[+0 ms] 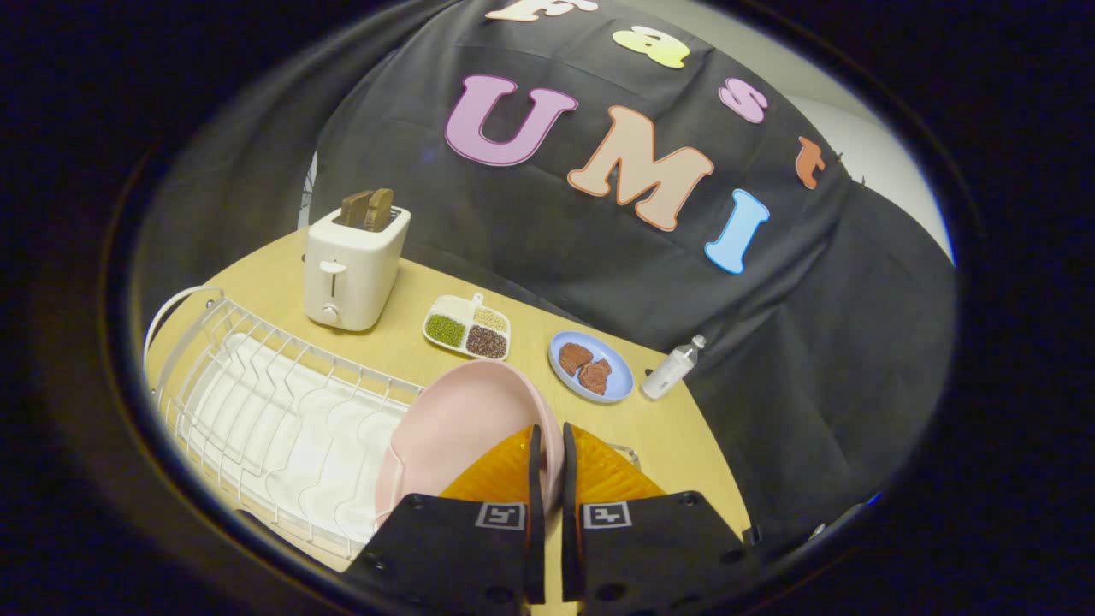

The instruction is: Take the plate from the dish rack, then take the spoon from the basket and place it into the plate.

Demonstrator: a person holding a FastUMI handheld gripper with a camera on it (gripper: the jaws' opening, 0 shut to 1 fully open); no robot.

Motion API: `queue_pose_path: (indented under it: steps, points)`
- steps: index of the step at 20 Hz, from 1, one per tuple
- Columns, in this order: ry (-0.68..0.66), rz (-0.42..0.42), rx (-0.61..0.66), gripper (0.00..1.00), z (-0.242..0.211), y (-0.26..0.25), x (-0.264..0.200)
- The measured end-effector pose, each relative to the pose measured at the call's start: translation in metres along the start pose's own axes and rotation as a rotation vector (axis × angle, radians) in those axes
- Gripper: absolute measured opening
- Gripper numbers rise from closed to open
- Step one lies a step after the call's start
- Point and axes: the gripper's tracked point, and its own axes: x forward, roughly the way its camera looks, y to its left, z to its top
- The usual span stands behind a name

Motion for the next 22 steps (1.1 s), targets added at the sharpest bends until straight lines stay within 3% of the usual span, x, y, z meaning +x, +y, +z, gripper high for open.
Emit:
queue_pose_path:
  steps: [7,12,22]
  points:
    - [-0.05,-0.027,-0.049,0.1,0.029,-0.015,-0.005]
    - [-0.062,-0.035,0.021,0.1,0.034,-0.049,-0.015]
    - [-0.076,-0.011,0.246,0.1,0.0,-0.127,-0.056]
